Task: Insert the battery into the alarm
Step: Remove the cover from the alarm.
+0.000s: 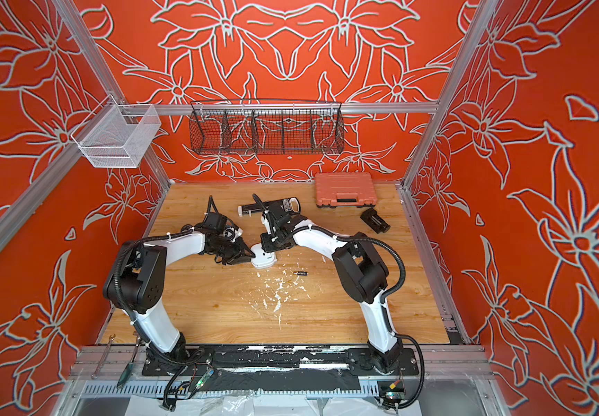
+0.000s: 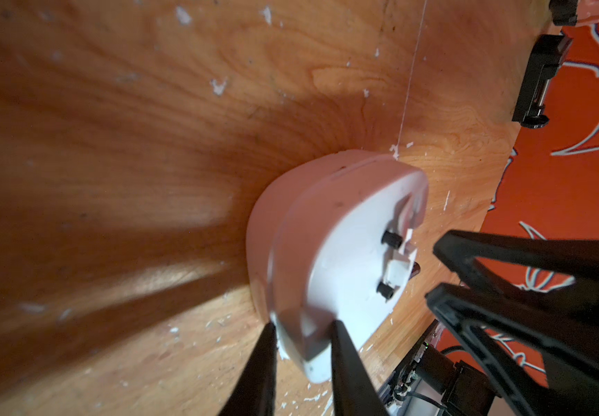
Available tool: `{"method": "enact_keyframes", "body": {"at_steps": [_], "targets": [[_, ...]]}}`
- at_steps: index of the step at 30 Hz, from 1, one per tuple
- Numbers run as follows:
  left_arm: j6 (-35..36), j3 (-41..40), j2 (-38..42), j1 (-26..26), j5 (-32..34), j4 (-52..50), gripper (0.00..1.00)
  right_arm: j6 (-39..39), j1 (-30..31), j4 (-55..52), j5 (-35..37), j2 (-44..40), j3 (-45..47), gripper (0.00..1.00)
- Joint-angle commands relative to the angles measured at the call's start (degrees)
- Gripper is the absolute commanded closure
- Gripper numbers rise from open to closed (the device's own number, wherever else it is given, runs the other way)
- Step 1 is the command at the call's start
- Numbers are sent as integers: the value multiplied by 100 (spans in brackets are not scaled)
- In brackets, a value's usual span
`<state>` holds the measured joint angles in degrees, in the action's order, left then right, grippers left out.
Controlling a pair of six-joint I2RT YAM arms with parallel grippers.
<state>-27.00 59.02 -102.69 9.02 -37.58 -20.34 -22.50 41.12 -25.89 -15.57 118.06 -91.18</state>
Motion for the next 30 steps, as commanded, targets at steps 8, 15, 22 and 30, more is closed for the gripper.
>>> {"method": "enact_keyframes", "body": {"at_steps": [8, 15, 22, 30], "targets": [[39, -41, -327, 70, 295, -304, 76, 62, 54, -139, -253, 273, -218, 75], [63, -40, -341, 74, 295, -322, 76, 30, 79, -192, -223, 412, -352, 81], [81, -50, -336, 74, 287, -304, 76, -38, 95, -12, -198, 175, -204, 94], [133, 25, -342, 74, 278, -364, 76, -186, 42, 135, -176, -506, 12, 98]]}}
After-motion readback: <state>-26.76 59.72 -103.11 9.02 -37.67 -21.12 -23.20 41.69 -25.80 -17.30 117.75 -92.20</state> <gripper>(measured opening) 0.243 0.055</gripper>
